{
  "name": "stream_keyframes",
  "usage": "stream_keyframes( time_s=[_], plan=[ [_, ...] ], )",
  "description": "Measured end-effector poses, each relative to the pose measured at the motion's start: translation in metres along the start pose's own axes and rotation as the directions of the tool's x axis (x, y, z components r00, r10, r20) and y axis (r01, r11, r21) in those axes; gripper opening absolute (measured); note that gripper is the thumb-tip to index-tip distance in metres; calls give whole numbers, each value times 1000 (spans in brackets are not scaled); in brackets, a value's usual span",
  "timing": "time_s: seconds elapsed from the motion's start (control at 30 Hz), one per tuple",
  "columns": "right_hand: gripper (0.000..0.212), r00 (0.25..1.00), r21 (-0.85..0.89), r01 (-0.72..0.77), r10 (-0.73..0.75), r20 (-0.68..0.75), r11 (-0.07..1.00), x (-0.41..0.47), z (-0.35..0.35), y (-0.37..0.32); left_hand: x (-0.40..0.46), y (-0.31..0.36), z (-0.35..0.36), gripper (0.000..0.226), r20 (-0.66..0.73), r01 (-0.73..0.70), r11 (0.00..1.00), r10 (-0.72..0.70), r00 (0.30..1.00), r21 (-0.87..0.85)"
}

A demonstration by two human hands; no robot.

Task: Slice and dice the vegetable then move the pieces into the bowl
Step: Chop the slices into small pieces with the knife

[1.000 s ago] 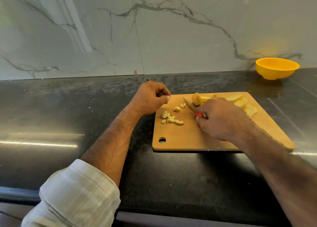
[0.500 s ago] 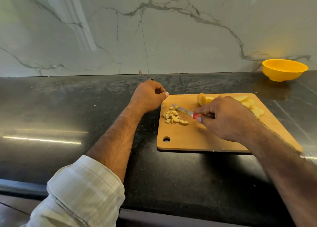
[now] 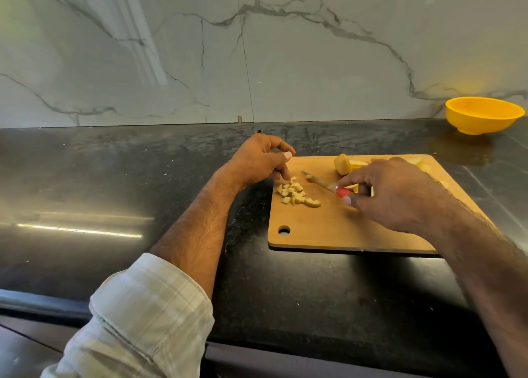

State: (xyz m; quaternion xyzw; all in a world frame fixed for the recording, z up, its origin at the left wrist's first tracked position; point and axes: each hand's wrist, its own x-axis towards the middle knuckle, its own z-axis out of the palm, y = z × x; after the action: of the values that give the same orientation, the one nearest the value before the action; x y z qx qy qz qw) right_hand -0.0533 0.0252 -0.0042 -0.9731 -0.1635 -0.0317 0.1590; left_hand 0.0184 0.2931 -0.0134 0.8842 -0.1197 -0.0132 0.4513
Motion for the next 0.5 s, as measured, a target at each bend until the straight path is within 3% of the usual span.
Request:
stream_keyframes(
  time_s=[0.07, 0.2, 0.5],
  plan=[
    [33, 998, -5, 43, -43, 35, 999, -2, 0, -3, 2, -5, 0, 12, -108, -4, 998, 11, 994, 64],
    [22, 997, -13, 31, -32, -71, 999, -2, -4, 0, 8, -14, 1, 9, -254, -5, 987, 46, 966, 163],
    [23, 998, 23, 26, -25, -53, 999, 0, -2, 0, 8, -10, 8, 39, -190, -99, 970, 143, 971, 223]
  ],
)
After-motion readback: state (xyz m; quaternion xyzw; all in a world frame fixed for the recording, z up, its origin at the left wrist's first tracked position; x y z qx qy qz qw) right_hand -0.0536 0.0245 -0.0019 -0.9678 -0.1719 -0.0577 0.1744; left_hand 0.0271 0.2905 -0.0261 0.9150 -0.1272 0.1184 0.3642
